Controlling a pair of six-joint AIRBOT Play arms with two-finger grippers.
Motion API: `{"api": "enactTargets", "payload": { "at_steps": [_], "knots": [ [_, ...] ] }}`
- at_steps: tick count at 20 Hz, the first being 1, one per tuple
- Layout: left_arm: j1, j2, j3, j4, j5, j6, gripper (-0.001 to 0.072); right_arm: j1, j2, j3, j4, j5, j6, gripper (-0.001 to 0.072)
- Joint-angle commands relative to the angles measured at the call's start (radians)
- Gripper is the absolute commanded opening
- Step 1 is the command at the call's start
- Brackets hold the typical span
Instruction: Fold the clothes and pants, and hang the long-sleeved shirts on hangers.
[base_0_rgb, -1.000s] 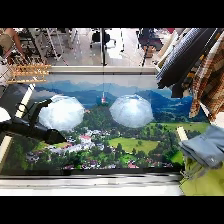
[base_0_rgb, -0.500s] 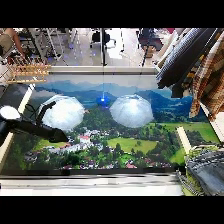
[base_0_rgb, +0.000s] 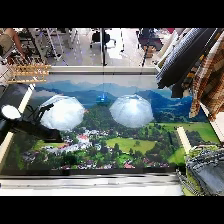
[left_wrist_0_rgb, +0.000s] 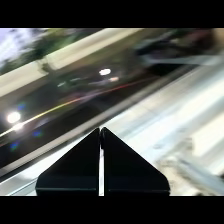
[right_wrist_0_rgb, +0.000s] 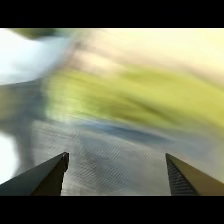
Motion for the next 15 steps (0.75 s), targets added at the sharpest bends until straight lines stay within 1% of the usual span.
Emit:
{"api": "enactTargets", "payload": {
  "at_steps": [1, 2, 3, 4, 5, 6, 7, 8, 9, 12, 15],
  "knots": [
    [0.021, 0.009, 0.109, 0.604, 0.022, -0.238, 0.0017, 0.385, -0.010, 0.024, 0.092, -0.012, -0.061, 0.0684],
    [0.029, 0.021, 0.153, 0.733, 0.058, -0.285, 0.0017, 0.511, -0.014, 0.005, 0.034, -0.031, -0.061, 0.0666],
    [0.040, 0.039, 0.190, 0.801, 0.130, -0.295, 0.0017, 0.620, -0.018, -0.018, -0.027, -0.069, -0.061, 0.0571],
    [0.051, 0.061, 0.206, 0.811, 0.238, -0.295, 0.0017, 0.729, -0.023, -0.042, -0.098, -0.130, -0.060, 0.0436],
    [0.060, 0.077, 0.205, 0.803, 0.338, -0.295, 0.0018, 0.815, -0.029, -0.063, -0.146, -0.196, -0.048, 0.0340],
    [0.062, 0.084, 0.206, 0.804, 0.408, -0.295, 0.0018, 0.894, -0.033, -0.080, -0.174, -0.266, -0.048, 0.0280],
    [0.062, 0.085, 0.206, 0.804, 0.444, -0.295, 0.0018, 0.951, -0.039, -0.089, -0.189, -0.335, -0.048, 0.0218],
    [0.061, 0.083, 0.206, 0.803, 0.462, -0.295, 0.0018, 0.998, -0.046, -0.088, -0.199, -0.409, -0.049, 0.0095],
    [0.060, 0.082, 0.205, 0.801, 0.466, -0.295, 0.0018, 1.031, -0.048, -0.087, -0.201, -0.497, -0.049, 0.0069],
    [0.060, 0.083, 0.205, 0.800, 0.466, -0.295, 0.0018, 1.076, -0.037, -0.087, -0.184, -0.813, -0.050, 0.0067],
    [0.060, 0.083, 0.205, 0.800, 0.466, -0.295, 0.0018, 1.084, -0.032, -0.087, -0.172, -1.028, -0.050, 0.0067]
  ]
}}
